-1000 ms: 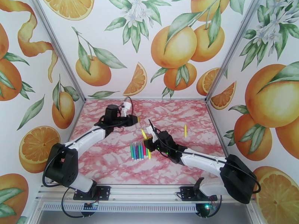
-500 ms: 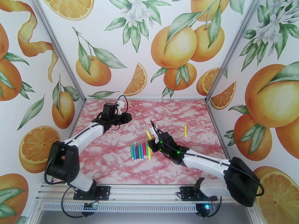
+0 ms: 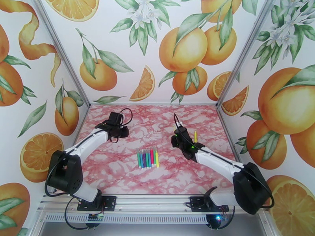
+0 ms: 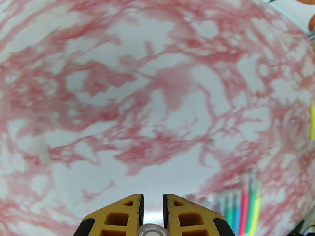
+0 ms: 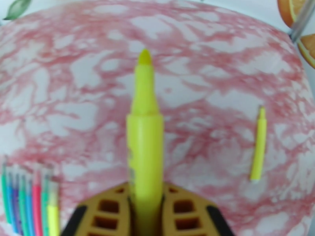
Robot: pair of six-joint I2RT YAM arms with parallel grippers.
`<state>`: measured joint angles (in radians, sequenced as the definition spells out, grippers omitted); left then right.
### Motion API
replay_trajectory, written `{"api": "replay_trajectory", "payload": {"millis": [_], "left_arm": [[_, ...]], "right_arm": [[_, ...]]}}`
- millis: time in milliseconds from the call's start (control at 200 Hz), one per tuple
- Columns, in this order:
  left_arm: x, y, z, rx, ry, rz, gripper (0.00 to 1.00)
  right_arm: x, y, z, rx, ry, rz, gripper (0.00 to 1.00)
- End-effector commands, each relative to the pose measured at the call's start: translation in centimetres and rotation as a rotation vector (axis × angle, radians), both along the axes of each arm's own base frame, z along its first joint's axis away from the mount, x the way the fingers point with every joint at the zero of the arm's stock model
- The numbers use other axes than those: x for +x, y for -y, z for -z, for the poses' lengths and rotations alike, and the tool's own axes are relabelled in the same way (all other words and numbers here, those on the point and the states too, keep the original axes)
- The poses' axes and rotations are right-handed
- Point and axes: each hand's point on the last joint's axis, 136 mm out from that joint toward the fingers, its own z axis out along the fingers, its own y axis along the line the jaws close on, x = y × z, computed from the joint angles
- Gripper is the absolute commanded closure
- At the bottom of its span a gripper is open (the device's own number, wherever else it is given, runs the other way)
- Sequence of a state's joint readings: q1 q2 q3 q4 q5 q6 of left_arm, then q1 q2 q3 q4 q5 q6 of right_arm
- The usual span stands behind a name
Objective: Open the pen caps
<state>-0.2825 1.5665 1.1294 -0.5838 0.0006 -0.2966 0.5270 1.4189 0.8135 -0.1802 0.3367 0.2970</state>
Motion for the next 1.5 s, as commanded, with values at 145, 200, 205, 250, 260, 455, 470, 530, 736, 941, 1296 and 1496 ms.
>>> {"api": "replay_trajectory", "payload": {"millis": [145,200,205,250,260,455,470,530,736,941,1296,1496], "left_arm": [[0.2,-3.5,1.8,0.194,-0.054,-0.052,1.0],[0.5,-3.8,2.1,0.222,-0.063,-0.056,1.0],[0.5,-3.8,2.2,0.223,-0.065,-0.056,1.0],[0.8,-4.2,2.5,0.242,-0.072,-0.063,1.0],[0.9,-4.2,2.6,0.245,-0.076,-0.063,1.0],[2.1,-5.1,4.2,0.281,-0.118,-0.081,1.0],[2.2,-5.2,4.2,0.29,-0.119,-0.083,1.0],[2.3,-5.9,4.7,0.334,-0.143,-0.093,1.0],[2.5,-6.9,6.1,0.391,-0.194,-0.096,1.0],[2.5,-7.6,7.2,0.414,-0.229,-0.104,0.98],[2.7,-8.2,8.2,0.42,-0.259,-0.114,0.92],[2.8,-8.5,8.8,0.446,-0.276,-0.114,0.91]], "right_arm": [[1.7,5.2,1.5,-0.165,-0.088,0.13,0.98],[2.1,6.0,2.0,-0.18,-0.111,0.154,0.97],[2.1,6.1,2.0,-0.181,-0.112,0.156,0.97],[2.4,6.7,2.4,-0.188,-0.133,0.171,0.97],[2.5,6.9,2.6,-0.189,-0.139,0.175,0.97],[3.5,9.2,4.7,-0.202,-0.243,0.238,0.96],[3.6,9.3,4.8,-0.201,-0.247,0.243,0.96],[3.9,9.8,4.9,-0.202,-0.254,0.258,0.96],[4.2,10.9,6.1,-0.216,-0.313,0.277,0.94],[4.5,11.7,7.3,-0.275,-0.357,0.291,0.94],[4.9,12.7,8.5,-0.316,-0.39,0.304,0.93],[5.0,12.7,8.7,-0.31,-0.399,0.303,0.89]]}}
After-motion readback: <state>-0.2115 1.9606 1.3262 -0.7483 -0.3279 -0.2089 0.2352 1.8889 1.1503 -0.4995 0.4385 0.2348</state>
